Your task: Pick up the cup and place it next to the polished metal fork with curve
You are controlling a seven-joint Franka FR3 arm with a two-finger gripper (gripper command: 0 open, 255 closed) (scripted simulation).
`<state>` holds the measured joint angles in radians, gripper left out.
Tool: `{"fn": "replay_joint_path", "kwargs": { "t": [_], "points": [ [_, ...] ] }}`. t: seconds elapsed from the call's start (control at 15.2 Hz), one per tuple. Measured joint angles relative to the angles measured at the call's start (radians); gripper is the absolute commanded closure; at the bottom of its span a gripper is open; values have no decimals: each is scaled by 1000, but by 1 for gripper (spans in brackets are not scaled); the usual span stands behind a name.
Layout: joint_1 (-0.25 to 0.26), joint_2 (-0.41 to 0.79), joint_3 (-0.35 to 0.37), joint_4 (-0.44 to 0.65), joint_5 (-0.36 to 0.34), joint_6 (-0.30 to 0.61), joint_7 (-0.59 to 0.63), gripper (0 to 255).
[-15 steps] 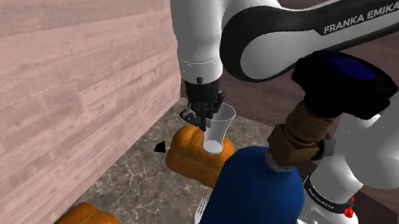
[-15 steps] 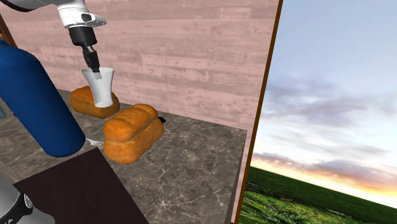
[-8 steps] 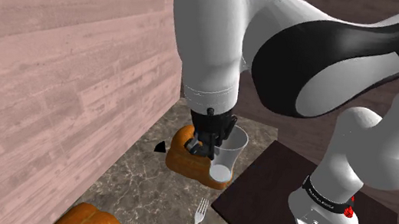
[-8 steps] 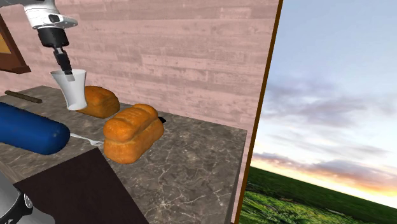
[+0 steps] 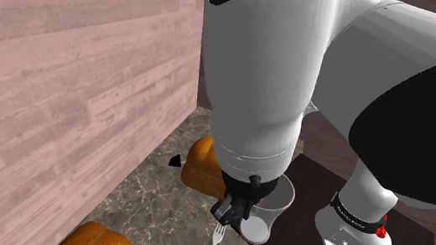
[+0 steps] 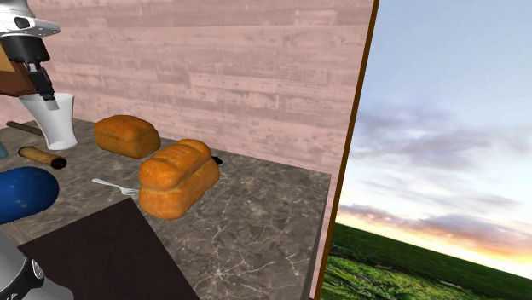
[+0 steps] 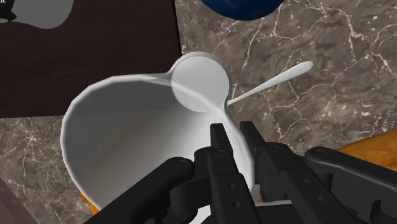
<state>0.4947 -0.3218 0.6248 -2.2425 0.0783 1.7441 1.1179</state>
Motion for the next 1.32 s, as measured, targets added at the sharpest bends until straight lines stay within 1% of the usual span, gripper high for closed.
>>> {"fn": "replay_joint_path", "kwargs": {
  "t": [0.26, 0.59, 0.79, 0.92, 1.32],
  "points": [
    [35, 40, 79, 42, 23, -7, 111, 255],
    [68, 115, 175, 123, 24, -25, 255, 255],
    [86, 208, 245, 199, -11, -30, 366, 255],
    [93, 233, 262, 200, -22, -14, 398, 255],
    [97, 274, 276, 148, -47, 64, 428, 255]
  ]
}}
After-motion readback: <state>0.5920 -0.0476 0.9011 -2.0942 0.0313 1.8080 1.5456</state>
